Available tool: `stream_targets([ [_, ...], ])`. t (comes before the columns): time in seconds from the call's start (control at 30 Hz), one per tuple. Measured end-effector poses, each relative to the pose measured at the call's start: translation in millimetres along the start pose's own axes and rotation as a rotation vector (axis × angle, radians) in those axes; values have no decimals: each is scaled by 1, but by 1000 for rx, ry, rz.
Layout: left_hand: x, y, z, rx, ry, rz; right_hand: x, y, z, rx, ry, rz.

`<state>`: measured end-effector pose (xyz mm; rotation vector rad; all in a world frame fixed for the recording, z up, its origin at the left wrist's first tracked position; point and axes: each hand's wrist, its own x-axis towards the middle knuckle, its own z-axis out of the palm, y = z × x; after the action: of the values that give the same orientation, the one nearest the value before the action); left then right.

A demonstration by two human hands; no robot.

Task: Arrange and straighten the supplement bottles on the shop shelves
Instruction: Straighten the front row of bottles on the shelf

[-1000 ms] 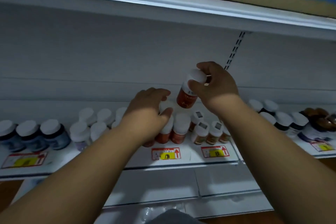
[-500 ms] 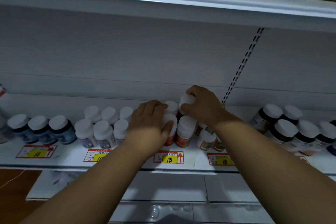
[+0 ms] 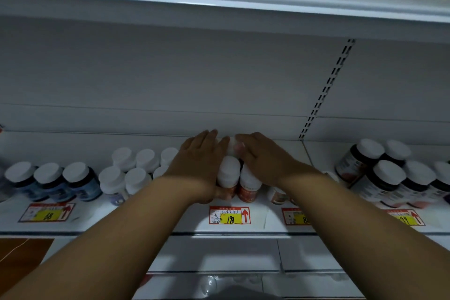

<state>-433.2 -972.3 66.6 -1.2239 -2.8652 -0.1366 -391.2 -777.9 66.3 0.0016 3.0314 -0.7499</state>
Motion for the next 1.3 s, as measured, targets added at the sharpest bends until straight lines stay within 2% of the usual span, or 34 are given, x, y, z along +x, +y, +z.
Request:
stream_targets([
  [0.17, 4, -5, -1, -36, 106, 84, -1, -6, 6, -38, 61, -48],
  [0.37, 6, -4, 3, 14, 106, 137, -2, -1, 2, -28, 62, -75],
  [0.63, 3, -1, 5, 43, 111, 120, 4, -3, -5, -9, -5, -45],
  [0.83, 0, -4, 0, -16, 110, 111, -1, -9, -11, -34, 27, -53],
  [1.1, -24, -18, -15, -179, 66, -35, -7, -42, -19, -102, 151, -87],
  [1.3, -88, -73, -38, -172, 350, -82, -3, -127, -1, -78, 271, -144],
])
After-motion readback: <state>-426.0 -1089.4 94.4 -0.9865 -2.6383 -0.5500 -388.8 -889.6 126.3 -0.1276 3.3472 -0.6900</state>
